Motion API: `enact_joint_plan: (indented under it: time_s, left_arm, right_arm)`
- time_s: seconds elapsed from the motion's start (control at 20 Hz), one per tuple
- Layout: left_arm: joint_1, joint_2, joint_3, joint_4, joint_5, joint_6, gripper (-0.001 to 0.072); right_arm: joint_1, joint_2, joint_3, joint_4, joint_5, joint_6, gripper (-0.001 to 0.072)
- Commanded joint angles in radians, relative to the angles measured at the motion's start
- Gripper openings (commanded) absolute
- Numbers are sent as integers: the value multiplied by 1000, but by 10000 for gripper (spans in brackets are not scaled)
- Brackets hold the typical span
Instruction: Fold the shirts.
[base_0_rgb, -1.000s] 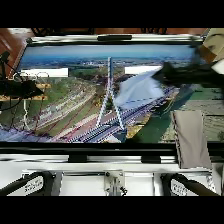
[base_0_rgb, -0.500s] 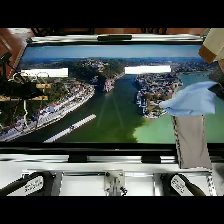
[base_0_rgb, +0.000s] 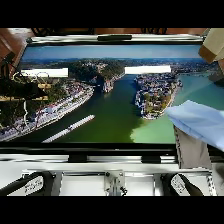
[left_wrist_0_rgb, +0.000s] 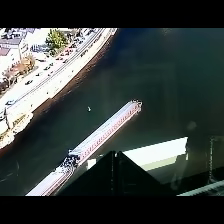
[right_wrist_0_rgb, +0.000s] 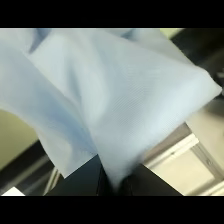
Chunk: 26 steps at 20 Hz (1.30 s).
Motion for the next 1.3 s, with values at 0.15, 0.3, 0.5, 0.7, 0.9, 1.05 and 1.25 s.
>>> enact_joint_plan:
  time_s: [0.15, 0.3, 0.5, 0.7, 0.9, 1.05, 1.25]
  left_arm:
    - [-3, 0, -2, -9, 1, 31, 36]
    - [-3, 0, -2, -9, 1, 31, 36]
    - [-3, 0, -2, -9, 16, 70, 36]
    - [-15, 0, -1, 26, 16, 74, 34]
    - [-165, -2, 43, 443, 23, -137, 31]
    - [-385, -18, 108, 840, -38, -278, 30]
    - [-555, -55, 117, 840, -84, -369, 438]
  right_arm:
    - [-2, 97, -328, -76, 41, 99, 78]
    - [-2, 150, -527, -71, -33, 186, 78]
    - [-2, 188, -619, -66, -180, 282, 511]
    - [0, 188, -504, -254, -108, 85, 510]
    - [26, 188, -189, -220, -300, 8, 498]
    - [243, 167, -19, 75, -557, 10, 494]
    - [698, -5, 13, 130, -534, 193, 496]
